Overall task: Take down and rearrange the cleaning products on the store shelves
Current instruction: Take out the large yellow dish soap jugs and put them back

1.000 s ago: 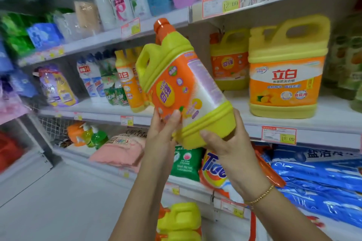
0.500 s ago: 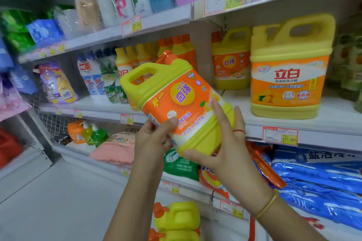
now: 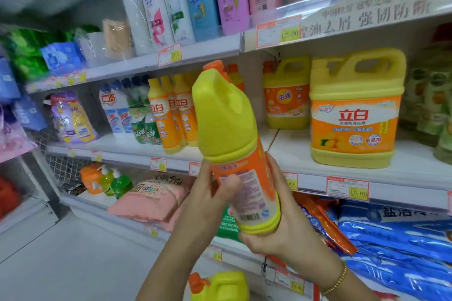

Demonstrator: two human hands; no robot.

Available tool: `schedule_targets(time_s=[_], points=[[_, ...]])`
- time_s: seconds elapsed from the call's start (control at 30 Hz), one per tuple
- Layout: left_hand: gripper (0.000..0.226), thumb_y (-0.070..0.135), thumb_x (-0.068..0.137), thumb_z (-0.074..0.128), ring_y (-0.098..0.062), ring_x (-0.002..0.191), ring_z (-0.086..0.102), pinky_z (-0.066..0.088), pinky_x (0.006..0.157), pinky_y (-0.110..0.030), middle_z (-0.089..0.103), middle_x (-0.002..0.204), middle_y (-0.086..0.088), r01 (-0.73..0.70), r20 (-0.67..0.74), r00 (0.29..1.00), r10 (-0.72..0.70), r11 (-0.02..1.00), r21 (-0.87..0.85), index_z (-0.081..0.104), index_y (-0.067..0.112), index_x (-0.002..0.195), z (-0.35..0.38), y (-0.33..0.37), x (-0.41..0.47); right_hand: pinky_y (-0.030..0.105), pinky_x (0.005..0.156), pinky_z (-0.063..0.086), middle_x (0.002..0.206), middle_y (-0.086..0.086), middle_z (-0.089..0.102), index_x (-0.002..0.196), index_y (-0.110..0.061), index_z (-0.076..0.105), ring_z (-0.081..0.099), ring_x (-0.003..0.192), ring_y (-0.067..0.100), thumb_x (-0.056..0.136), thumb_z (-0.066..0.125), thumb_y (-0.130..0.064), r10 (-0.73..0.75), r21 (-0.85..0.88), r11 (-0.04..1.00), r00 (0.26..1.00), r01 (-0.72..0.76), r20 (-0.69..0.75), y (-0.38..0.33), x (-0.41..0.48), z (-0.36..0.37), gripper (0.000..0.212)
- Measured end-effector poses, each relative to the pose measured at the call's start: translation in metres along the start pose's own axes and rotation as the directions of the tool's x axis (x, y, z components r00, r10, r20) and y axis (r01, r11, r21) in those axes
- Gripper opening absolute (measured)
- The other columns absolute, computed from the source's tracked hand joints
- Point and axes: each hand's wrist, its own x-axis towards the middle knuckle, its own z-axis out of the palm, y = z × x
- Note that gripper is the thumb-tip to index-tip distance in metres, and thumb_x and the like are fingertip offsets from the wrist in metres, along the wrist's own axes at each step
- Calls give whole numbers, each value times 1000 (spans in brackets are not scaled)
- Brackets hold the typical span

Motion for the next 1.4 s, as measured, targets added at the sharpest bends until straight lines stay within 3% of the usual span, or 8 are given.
schedule_targets(time_s=[0.17, 0.3, 0.47, 0.7, 1.0, 1.17, 1.27, 1.4], points=[[58, 52, 85, 59, -38, 123, 53, 44, 102, -52, 58, 135, -11, 209, -31, 975, -219, 959, -192, 45, 34, 138, -23, 6, 10, 19, 79, 51, 115, -4, 67, 135, -7, 36, 65, 102, 11, 61, 83, -27, 107, 398, 900, 975, -179, 197, 1, 0, -5, 89], [78, 46, 32, 94, -23, 84, 73, 59, 64, -33, 75, 95, -8, 245, 18, 968, -250, 928, -279, 72, 15, 100, -48, -2, 6, 44, 81, 54, 123, 19, 61, 126, -6, 57, 62, 107, 36, 69, 79, -35, 157, 745, 498, 890, -445, 427, 5, -12, -9, 67], [64, 46, 33, 92, -21, 83, 73, 60, 64, -36, 75, 97, -7, 365, 60, 929, -366, 874, -321, 79, 22, 90, -71, -2, 6, 31, 55, 57, 85, 22, 71, 95, -17, 76, 71, 69, 33, 38, 83, -63, 384, 604, 418, 735, -678, 559, 12, -24, -4, 73], [58, 39, 68, 70, -26, 103, 68, 53, 84, -54, 71, 113, -11, 547, -90, 793, -602, 770, -327, 63, 17, 120, -82, -18, 7, 28, 42, 55, 76, 22, 70, 119, -14, 55, 68, 53, 26, 65, 37, -68, 521, 608, 350, 687, -713, 506, 12, -18, -2, 79], [66, 21, 70, 69, -22, 91, 71, 58, 67, -34, 71, 113, -8, 349, -44, 934, -356, 930, -114, 52, 11, 132, -78, -14, 12, 32, 59, 59, 97, 10, 73, 120, -19, 55, 71, 79, 28, 70, 52, -58, 593, 265, 608, 650, -748, 475, 28, -23, -20, 63], [85, 46, 40, 93, -14, 91, 71, 57, 67, -26, 74, 103, 5, 168, 11, 985, -170, 980, 106, 58, 27, 114, -84, -17, -25, 66, 93, 41, 114, 21, 64, 110, -28, 62, 53, 110, 50, 69, 73, -56, 565, -107, 808, 708, -580, 423, 45, -31, -14, 51], [81, 43, 41, 94, -10, 92, 71, 56, 69, -21, 73, 104, 9, 187, 112, 971, -212, 962, 197, 58, 29, 112, -94, -32, -62, 33, 89, 53, 122, -4, 63, 121, -29, 53, 62, 111, 16, 73, 71, -36, 469, 46, 862, 828, -505, 308, 47, -26, -6, 52], [72, 10, 53, 86, -16, 95, 70, 56, 70, -23, 72, 108, 3, 285, 194, 919, -342, 919, 272, 56, 20, 118, -108, -73, -118, 22, 89, 49, 114, -16, 60, 113, -30, 59, 57, 107, -2, 75, 73, -33, 393, -240, 916, 840, -322, 374, 50, -30, 12, 41]])
